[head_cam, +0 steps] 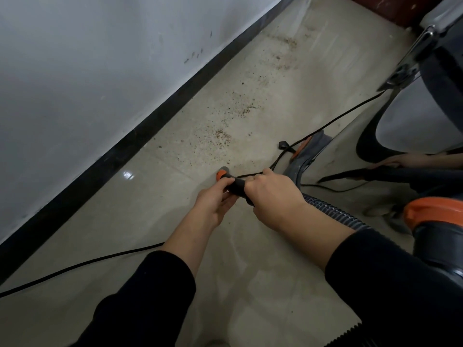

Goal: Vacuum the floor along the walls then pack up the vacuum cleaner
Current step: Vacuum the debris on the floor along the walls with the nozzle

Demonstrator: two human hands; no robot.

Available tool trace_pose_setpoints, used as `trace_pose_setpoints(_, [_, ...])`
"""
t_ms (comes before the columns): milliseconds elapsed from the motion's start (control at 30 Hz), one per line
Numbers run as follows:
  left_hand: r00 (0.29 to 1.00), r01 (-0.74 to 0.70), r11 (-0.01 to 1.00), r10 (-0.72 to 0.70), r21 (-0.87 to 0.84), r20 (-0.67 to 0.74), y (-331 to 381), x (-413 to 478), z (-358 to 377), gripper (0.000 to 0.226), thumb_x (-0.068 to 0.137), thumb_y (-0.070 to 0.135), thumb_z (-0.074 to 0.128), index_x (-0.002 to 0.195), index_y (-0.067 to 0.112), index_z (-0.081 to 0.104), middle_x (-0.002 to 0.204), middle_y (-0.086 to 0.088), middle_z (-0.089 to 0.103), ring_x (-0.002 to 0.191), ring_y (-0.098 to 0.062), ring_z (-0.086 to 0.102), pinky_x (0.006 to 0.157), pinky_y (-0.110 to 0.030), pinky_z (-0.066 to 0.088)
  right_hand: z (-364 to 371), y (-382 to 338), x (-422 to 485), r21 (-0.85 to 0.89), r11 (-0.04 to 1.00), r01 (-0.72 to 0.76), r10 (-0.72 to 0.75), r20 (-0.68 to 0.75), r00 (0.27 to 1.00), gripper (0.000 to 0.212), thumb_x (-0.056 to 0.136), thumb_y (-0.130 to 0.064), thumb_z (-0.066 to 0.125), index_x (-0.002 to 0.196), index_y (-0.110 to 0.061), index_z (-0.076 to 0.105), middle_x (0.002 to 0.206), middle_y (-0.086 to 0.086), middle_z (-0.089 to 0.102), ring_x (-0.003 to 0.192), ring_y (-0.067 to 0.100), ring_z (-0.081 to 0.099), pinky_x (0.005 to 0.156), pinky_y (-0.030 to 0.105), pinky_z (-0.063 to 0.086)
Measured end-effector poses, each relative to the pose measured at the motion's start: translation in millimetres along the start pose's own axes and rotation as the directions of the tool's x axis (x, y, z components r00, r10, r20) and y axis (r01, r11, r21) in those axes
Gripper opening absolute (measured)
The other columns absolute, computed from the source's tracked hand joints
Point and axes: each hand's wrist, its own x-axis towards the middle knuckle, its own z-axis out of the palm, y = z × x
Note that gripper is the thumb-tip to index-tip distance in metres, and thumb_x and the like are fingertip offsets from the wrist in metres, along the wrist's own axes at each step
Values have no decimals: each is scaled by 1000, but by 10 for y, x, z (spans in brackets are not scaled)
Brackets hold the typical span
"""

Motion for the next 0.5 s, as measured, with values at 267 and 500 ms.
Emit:
trace_pose_setpoints(267, [1000,-8,1000,8,18,-9,10,74,165,43,89,6,63,129,-6,55,124,-33,57,98,-34,63,73,-24,54,12,90,70,-5,1000,-30,31,8,1000,24,94,-3,51,117,-8,53,110,7,60,107,27,50,69,32,39])
trace_pose_setpoints(500, [1000,1,1000,-1,17,-22,124,122,266,41,91,7,62,128,-6,56,92,-15,66,61,-13,63,52,-20,55,-28,160,173,34,999,-33,33,3,999,27,94,-1,50,120,-8,52,113,8,60,110,28,50,68,31,35])
